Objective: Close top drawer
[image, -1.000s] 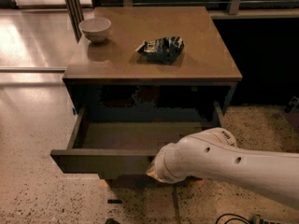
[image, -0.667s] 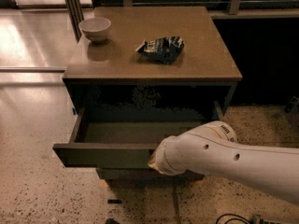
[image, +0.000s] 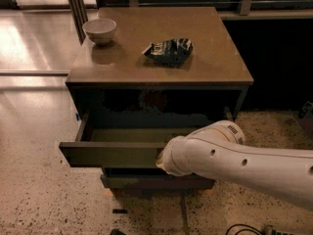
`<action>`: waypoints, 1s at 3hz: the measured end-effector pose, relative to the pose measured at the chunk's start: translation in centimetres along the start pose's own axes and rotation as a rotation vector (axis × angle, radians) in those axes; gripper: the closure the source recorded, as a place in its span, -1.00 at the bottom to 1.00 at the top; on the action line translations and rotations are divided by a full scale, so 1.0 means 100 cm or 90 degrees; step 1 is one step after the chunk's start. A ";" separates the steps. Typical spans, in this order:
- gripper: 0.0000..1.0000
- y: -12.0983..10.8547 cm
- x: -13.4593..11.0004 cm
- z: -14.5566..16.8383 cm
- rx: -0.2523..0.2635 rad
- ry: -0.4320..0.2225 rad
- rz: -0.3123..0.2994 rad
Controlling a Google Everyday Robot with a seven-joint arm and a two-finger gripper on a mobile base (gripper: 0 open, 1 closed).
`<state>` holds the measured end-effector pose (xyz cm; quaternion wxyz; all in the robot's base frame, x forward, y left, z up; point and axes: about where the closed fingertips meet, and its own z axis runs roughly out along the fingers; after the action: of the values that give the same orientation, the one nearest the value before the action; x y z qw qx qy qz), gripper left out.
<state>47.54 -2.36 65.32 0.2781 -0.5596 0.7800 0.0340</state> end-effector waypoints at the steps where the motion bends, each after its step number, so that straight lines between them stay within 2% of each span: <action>1: 1.00 -0.012 -0.003 0.003 0.020 -0.001 -0.006; 3: 1.00 -0.054 -0.010 0.009 0.075 -0.002 -0.020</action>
Offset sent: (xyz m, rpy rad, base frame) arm 0.0659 -0.0031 -0.0001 -0.0419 -0.1277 -0.0403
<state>52.92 -3.16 66.41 0.3125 -0.5541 0.7714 -0.0155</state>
